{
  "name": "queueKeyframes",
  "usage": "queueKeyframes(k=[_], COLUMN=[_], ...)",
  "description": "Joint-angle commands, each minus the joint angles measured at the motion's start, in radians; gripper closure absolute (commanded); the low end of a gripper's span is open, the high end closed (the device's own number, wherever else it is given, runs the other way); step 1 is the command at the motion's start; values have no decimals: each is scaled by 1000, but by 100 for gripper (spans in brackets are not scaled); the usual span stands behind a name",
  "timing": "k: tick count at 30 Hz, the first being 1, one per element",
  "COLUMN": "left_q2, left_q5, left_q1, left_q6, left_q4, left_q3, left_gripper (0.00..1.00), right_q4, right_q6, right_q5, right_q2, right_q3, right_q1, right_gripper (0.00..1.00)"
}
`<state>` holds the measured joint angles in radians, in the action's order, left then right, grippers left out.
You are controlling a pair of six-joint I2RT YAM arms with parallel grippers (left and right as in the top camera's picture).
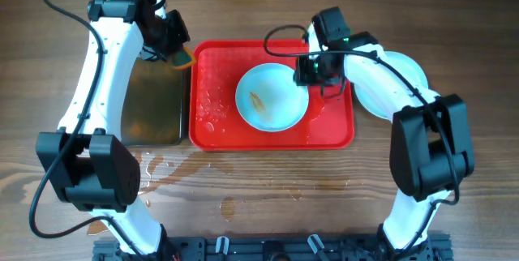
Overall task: Clean dirty plates on tray and stack at the side
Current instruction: 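Grasp the last plate rim with right gripper, drag it to tray center, then bring the sponge with left gripper onto the last plate and scrub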
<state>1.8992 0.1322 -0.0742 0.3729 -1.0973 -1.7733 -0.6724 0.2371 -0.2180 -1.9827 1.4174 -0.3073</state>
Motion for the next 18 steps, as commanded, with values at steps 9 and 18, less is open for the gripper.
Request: queueKeyframes(k=[9,18], left_q2=[9,9], left_q5=[16,16], left_q1=[-3,-3], left_q6=[10,10], left_q4=[6,6], left_q3=[3,3], left_gripper=[96,96], right_q4=[16,-55], right_q6=[-95,310], right_q5=[-53,-66], right_q2=[-93,-146], right_q3=[18,-6], right_q1=[3,-24], right_gripper=[70,96])
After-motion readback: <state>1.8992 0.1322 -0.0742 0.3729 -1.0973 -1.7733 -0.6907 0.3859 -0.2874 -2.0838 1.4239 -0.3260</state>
